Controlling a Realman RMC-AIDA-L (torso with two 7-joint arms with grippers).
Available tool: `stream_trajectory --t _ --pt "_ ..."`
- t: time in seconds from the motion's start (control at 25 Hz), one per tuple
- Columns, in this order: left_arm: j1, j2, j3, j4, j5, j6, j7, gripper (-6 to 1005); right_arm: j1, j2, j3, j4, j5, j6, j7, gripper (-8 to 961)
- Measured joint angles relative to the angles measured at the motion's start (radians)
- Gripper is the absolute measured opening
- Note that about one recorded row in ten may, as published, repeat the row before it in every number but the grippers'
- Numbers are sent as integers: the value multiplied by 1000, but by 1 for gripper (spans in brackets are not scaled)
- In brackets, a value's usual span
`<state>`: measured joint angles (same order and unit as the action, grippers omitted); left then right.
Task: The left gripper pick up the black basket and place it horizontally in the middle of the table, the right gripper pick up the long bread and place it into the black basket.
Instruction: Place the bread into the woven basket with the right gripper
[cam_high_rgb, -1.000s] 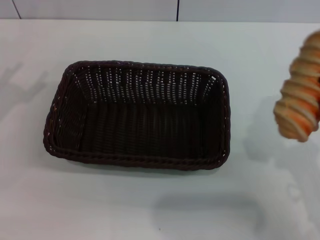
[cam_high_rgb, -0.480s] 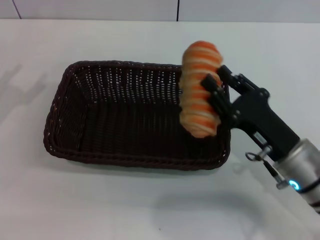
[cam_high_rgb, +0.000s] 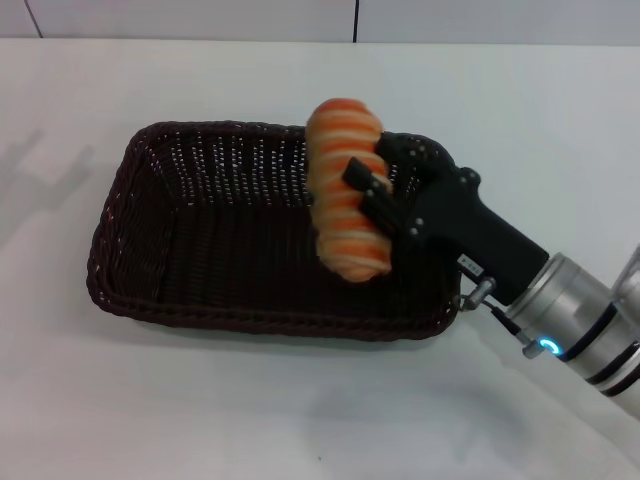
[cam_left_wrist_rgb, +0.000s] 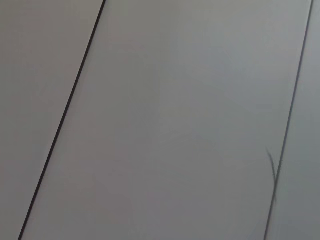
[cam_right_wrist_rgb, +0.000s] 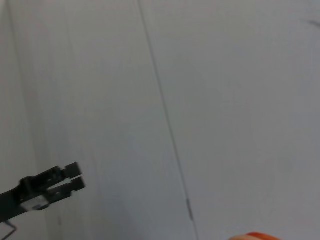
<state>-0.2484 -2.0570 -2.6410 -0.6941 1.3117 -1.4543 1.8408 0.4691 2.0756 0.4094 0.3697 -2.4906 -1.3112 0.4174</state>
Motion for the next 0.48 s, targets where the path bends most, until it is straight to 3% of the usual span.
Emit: stream_trajectory --t 0.48 --pt "-7 1 -11 21 0 13 1 846 20 -1 -8 15 -40 60 23 486"
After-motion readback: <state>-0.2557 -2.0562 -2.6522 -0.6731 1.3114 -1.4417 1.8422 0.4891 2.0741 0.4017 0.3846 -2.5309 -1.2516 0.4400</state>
